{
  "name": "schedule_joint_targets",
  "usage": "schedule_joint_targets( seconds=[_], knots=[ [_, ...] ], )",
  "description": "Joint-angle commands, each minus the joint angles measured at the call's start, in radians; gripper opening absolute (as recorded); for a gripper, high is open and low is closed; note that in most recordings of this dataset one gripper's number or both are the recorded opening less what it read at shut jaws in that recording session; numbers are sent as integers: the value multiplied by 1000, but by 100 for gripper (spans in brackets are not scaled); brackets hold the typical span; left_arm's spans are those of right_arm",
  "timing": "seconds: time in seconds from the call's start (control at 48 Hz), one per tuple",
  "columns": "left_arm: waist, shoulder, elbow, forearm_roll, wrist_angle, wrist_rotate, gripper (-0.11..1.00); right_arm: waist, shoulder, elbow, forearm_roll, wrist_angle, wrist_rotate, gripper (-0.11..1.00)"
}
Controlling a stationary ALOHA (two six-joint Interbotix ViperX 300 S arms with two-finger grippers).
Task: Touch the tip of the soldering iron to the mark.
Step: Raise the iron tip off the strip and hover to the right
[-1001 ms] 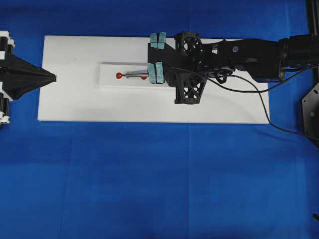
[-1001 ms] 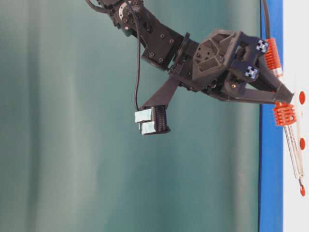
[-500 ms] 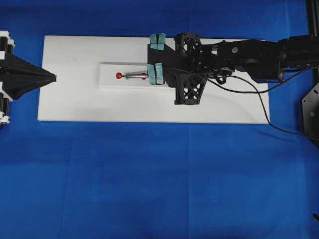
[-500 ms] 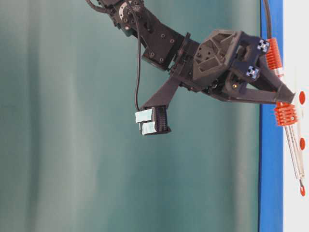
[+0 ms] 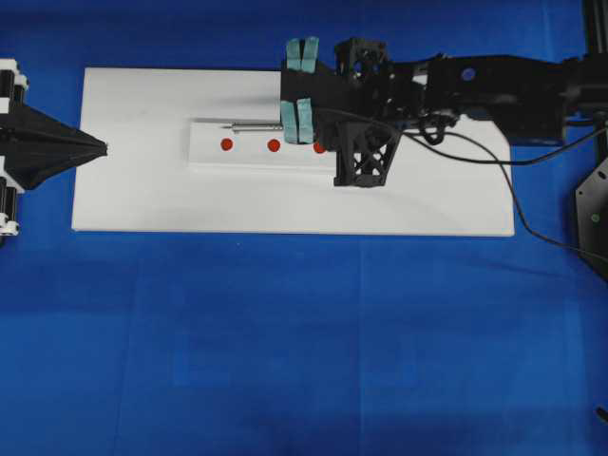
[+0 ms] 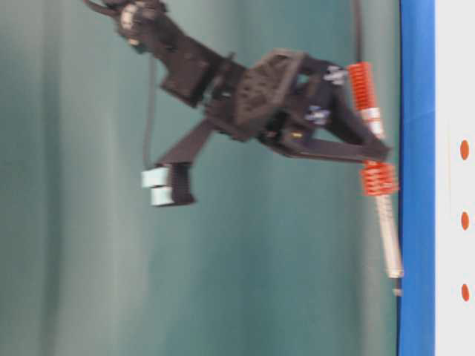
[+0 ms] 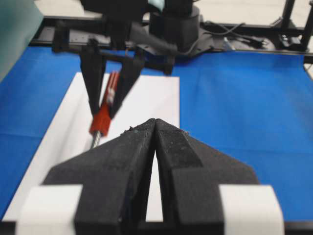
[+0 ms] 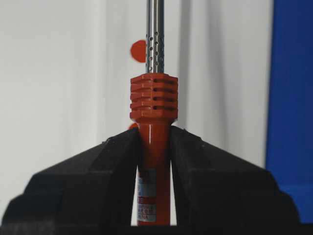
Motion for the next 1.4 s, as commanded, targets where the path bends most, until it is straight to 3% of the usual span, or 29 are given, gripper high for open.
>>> schedule_joint_targets(
  seconds=[0.0,0.626,1.063,1.376],
  knots=[
    [3,3,-9,2,-9,-2,2,-2,-55,-37,-20,31,3,6],
    [3,3,-9,2,-9,-3,2,-3,-84,-35,-28,94,6,6],
    [3,3,-9,2,-9,-3,2,-6,-207,121,-28,104,15,6],
    [3,3,-9,2,-11,-3,2,-6,-250,169,-28,107,12,6]
  ],
)
